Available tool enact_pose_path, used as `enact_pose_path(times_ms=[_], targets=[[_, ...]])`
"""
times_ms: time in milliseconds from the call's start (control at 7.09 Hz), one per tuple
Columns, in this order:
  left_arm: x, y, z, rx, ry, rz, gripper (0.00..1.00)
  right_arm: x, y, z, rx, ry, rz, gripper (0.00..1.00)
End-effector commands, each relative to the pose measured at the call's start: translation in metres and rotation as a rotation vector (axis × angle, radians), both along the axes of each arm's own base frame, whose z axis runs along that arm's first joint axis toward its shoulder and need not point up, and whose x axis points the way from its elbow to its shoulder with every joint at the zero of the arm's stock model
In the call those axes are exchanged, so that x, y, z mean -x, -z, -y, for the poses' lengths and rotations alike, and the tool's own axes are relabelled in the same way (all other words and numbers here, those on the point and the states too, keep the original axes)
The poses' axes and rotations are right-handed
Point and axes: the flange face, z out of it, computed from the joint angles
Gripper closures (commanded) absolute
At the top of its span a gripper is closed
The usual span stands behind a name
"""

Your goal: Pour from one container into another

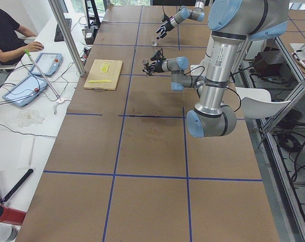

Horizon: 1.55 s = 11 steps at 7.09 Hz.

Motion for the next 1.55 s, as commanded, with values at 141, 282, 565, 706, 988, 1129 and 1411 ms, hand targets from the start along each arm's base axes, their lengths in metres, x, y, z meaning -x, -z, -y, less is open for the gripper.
enact_pose_path(times_ms=[141,282,565,706,988,1129,1411], targets=[[0.000,0.000,0.001,0.001,0.002,0.002,1.00,0.021,-0.008,0.006,-0.036,-0.043,-0.010,0.00],[0.000,0.000,0.001,0.001,0.002,0.002,1.00,0.025,-0.019,0.003,-0.036,-0.040,-0.032,0.00],[0.000,0.000,0.001,0.001,0.002,0.002,1.00,0.042,-0.020,0.003,-0.050,-0.045,-0.035,0.00],[0.000,-0.001,0.001,0.001,0.002,0.003,1.00,0.057,-0.024,0.007,-0.055,-0.053,-0.040,0.00],[0.000,0.000,0.001,0.001,0.002,0.002,1.00,0.052,-0.028,0.008,-0.056,-0.056,-0.052,0.00],[0.000,0.002,0.002,0.000,0.004,-0.001,1.00,0.050,-0.029,0.009,-0.056,-0.057,-0.049,0.00],[-0.002,0.000,0.002,0.001,0.002,0.003,1.00,0.051,-0.036,0.009,-0.052,-0.057,-0.055,0.00]])
